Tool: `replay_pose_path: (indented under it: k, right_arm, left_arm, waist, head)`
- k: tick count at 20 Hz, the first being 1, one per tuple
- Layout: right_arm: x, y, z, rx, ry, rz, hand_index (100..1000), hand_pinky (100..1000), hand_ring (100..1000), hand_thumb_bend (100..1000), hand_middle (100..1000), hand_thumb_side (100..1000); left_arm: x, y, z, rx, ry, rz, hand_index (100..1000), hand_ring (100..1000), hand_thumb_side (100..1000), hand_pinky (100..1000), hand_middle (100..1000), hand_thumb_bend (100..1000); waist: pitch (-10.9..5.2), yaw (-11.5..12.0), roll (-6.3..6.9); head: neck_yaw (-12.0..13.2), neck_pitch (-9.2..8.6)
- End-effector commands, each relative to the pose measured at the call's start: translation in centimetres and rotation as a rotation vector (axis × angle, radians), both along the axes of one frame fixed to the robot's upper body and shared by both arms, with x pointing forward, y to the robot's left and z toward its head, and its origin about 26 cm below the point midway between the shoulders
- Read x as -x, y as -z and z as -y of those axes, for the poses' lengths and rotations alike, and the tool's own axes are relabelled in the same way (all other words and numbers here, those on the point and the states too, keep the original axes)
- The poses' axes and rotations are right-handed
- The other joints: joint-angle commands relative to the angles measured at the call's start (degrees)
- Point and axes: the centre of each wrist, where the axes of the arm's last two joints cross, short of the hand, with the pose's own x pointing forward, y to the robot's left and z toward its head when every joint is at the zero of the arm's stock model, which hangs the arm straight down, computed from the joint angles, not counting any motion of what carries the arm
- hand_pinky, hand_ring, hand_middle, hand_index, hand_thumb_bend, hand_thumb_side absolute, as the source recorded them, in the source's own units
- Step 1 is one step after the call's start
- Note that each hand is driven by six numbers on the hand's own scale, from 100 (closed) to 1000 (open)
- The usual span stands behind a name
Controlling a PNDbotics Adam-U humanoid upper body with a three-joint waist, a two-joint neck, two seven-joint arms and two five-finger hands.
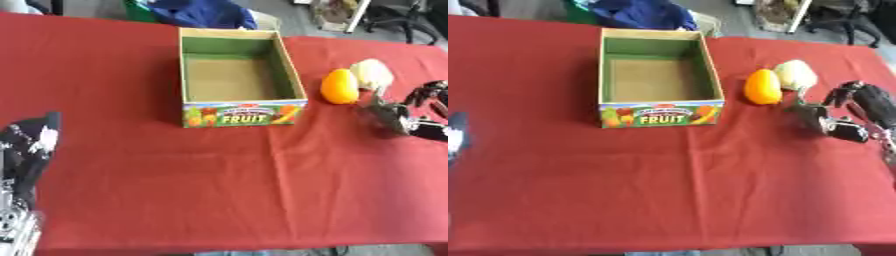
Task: Pick up objects on the table and place them in the box.
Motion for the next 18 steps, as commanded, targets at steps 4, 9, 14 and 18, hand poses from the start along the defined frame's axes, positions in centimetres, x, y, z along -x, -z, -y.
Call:
replay_pose_path:
  k: [4, 9, 14, 18]
  right_arm:
    - [-0.4, -1.9, 0.2, 0.084, -0.008, -0.154, 881, 766, 792, 280, 773, 473]
    - [-0.5, -2.6, -0.1, 0.101, -0.017, -0.214, 921, 787, 823, 334, 836, 490]
    - [-0.8, -2.6, -0.6, 0.114, -0.017, -0.244, 932, 792, 834, 356, 859, 506]
    - [-1.2, -2.2, -1.0, 0.127, -0.007, -0.270, 933, 793, 837, 370, 862, 519]
  left_arm:
    - [-0.1, -0.7, -0.3, -0.014, 0.005, 0.023, 605, 556, 455, 591, 483, 526]
    - [-0.1, -0.7, -0.3, -0.014, 0.005, 0.023, 605, 556, 455, 591, 483, 525]
    - [-0.1, -0.7, -0.3, -0.014, 0.006, 0.023, 605, 555, 455, 591, 483, 526]
    - [-0.1, -0.7, -0.3, -0.014, 0.006, 0.022, 605, 555, 455, 591, 483, 525]
  waist:
    - [-0.68, -0.1, 0.07]
    - [-0.69, -0.1, 0.04]
    - [-0.68, 0.0, 0.05]
    - [-0.66, 0.0, 0.12]
  head:
    - [0.0, -0.08]
    - [-0.1, -0.03]
    - [-0.1, 0.00]
    - [-0.2, 0.04]
